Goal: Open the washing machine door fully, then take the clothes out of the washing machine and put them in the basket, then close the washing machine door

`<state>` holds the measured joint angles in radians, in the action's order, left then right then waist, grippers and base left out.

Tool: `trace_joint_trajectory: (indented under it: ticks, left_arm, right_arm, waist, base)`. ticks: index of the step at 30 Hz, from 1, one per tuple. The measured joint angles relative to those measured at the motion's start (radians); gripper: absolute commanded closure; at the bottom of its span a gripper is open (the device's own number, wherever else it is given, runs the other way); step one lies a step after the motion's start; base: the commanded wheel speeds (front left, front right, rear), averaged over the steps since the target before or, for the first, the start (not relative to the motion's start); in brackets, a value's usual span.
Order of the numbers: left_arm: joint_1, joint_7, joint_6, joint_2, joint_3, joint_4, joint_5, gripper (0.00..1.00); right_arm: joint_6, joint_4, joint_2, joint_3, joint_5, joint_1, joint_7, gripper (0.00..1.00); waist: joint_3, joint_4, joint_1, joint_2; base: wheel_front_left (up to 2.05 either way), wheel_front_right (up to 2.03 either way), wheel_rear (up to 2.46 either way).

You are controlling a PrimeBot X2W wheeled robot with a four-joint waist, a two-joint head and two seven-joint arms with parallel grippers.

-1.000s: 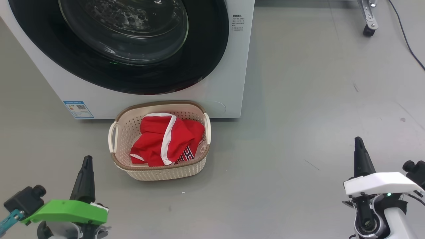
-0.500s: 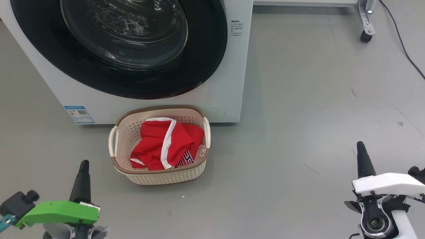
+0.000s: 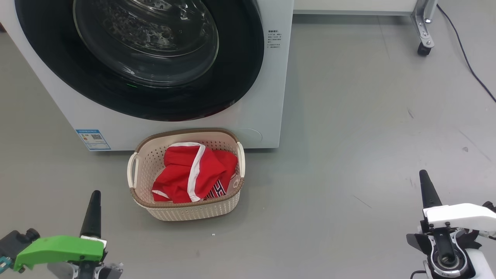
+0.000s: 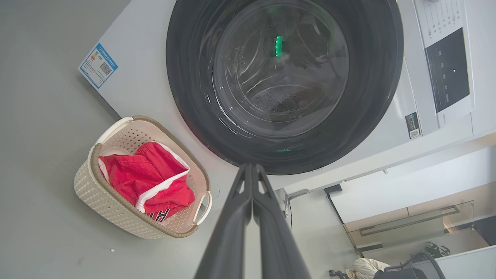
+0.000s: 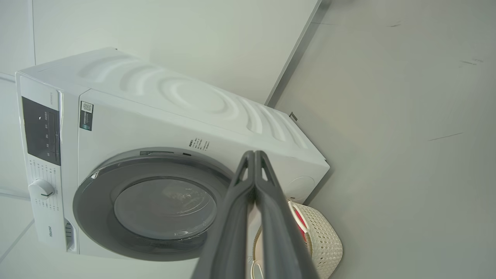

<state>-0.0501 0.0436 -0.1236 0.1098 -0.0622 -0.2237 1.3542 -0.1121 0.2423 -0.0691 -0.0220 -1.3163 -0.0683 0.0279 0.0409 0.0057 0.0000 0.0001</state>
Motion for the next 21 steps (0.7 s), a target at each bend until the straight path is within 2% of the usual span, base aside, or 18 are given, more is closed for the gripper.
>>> trace_joint_trajectory:
  ticks: [21]
  left_arm:
    - [-0.001,-0.062,0.0,-0.003,0.033,-0.027,0.267,1.0]
  right_arm:
    - [-0.001,0.023,-0.011,-0.031,-0.29,0.0,-0.065,1.0]
  waist:
    - [-0.032,-0.005,0.0,0.0]
  base:
    - [0.0,0.0,0.0]
